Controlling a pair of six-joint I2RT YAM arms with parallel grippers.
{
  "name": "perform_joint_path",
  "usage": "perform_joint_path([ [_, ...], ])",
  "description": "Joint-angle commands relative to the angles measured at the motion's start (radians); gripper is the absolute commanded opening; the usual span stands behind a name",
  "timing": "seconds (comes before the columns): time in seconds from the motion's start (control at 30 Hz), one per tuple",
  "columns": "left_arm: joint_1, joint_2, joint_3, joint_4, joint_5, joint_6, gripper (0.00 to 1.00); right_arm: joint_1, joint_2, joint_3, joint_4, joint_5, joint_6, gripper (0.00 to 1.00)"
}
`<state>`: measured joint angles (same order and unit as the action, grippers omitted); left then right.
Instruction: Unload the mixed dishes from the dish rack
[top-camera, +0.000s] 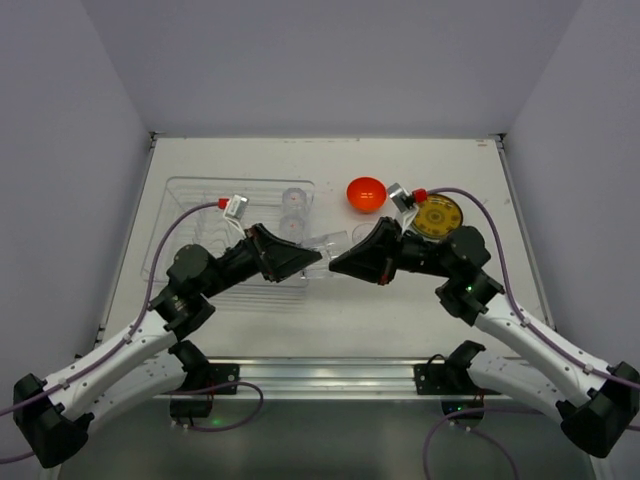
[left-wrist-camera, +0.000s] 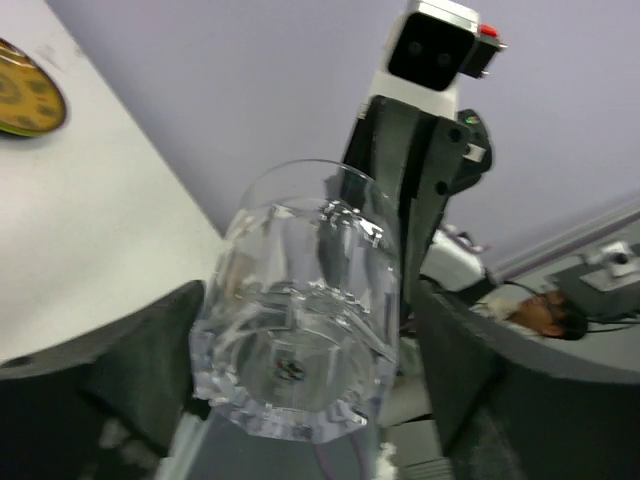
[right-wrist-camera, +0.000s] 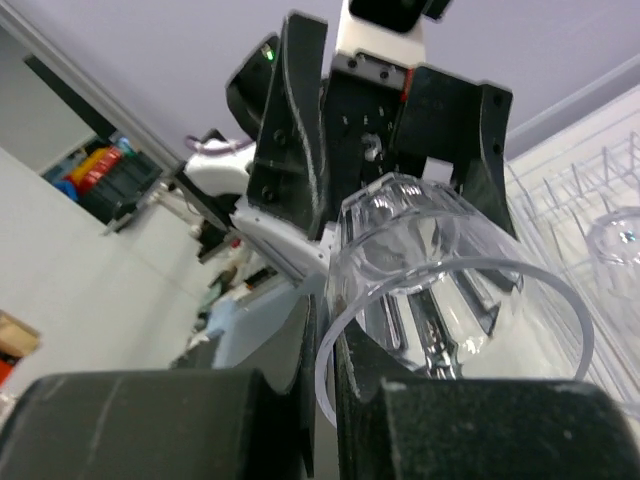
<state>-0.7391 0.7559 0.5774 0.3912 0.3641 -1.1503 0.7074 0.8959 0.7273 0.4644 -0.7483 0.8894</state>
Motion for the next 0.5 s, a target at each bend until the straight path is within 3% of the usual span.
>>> perform_joint_path([
  [0.0, -0.006, -0.015, 0.122, -0.255, -0.091, 0.153, 1.00, 0.009, -0.089, 0.023, -0.090, 0.088, -0.121, 0.00],
  [0.1, -0.006, -0.046, 0.205, -0.441, -0.206, 0.248, 1.00, 0.009, -0.167, 0.037, -0.295, 0.203, -0.216, 0.00],
  [0.27, -0.006, -0.099, 0.367, -0.722, -0.486, 0.447, 1.00, 0.009, -0.242, 0.129, -0.730, 0.593, -0.363, 0.00],
  [0.47, -0.006, -0.038, 0.539, -1.079, -0.645, 0.662, 1.00, -0.067, -0.080, 0.336, -1.203, 1.048, -0.412, 0.00],
])
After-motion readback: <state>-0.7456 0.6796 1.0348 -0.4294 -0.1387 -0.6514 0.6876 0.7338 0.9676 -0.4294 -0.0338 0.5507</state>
